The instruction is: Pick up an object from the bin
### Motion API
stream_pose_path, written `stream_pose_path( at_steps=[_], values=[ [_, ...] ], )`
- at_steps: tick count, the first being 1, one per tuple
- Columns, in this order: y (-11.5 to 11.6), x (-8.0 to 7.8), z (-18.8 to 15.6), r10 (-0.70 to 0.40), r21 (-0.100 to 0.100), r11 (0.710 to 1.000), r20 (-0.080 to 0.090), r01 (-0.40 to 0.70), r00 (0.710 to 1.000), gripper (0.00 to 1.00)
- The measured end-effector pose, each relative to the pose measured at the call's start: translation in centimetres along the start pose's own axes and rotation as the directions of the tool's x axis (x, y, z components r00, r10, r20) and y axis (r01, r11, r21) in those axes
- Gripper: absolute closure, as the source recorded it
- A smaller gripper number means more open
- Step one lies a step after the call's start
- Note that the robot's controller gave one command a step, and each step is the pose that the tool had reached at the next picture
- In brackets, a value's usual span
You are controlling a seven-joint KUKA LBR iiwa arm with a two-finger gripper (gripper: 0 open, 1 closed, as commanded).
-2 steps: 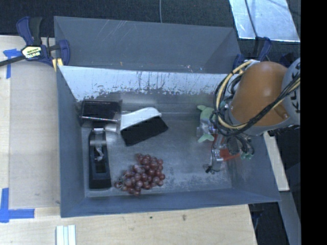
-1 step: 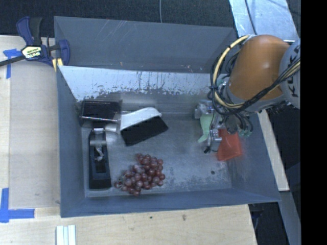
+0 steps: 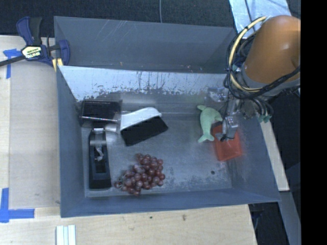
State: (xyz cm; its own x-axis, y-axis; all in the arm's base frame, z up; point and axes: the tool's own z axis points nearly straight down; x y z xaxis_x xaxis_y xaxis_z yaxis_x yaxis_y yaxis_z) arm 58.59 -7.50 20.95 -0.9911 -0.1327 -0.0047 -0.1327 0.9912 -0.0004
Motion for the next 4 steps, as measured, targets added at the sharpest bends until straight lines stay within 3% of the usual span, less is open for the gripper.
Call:
stream_pose_path(
  at_steps=[1,2,4],
  values=[
    [-1.1,-1.7,-0.5,0.006,0.004,1.000,0.006,-0.006,1.000,0.00],
    [-2.2,-0.5,4.9,0.042,0.001,0.999,0.005,-0.042,0.999,0.00],
    [-6.7,-1.7,10.8,0.111,0.000,0.994,0.010,-0.111,0.994,0.00]
  ],
)
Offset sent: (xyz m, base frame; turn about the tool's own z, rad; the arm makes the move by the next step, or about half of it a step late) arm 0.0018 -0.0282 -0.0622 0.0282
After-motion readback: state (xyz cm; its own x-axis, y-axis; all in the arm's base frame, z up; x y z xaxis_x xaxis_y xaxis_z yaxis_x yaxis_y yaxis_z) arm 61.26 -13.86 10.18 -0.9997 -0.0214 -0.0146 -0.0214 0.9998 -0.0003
